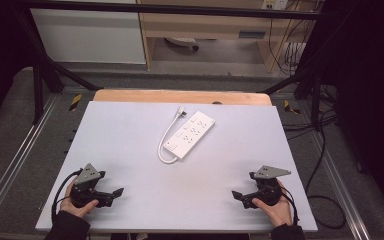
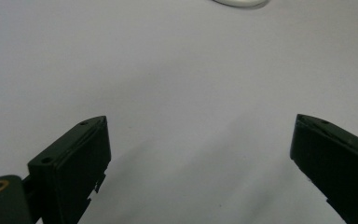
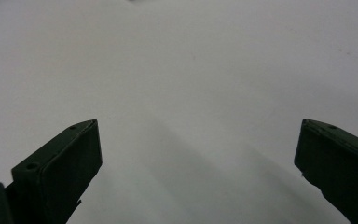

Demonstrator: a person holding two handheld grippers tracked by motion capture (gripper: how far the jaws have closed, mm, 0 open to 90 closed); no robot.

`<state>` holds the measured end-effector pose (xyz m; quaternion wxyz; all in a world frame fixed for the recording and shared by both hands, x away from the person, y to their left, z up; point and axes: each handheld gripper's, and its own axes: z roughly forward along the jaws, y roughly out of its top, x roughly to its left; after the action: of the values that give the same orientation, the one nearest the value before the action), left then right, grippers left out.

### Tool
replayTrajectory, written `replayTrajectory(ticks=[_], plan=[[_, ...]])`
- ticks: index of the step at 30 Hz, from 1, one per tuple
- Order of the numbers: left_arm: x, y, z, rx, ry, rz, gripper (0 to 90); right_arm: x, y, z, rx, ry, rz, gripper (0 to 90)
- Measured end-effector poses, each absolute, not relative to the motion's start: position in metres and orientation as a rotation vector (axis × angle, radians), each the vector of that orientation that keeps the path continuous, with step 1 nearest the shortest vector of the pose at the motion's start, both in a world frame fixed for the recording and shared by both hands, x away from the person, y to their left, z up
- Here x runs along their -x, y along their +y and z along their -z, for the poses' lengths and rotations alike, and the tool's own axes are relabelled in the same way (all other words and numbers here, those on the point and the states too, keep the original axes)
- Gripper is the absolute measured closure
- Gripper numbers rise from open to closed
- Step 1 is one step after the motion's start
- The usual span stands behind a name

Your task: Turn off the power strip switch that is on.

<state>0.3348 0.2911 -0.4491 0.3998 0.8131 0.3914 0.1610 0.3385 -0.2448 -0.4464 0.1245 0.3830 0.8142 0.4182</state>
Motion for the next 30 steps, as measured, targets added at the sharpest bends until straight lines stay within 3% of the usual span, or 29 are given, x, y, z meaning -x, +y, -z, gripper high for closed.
replayTrajectory(ticks=[30], plan=[[-0.335,0.292,0.449,-2.058,0.993,-0.421,4.9,-0.348,-0.221,0.437,-1.11,2.344,-1.155,2.3]])
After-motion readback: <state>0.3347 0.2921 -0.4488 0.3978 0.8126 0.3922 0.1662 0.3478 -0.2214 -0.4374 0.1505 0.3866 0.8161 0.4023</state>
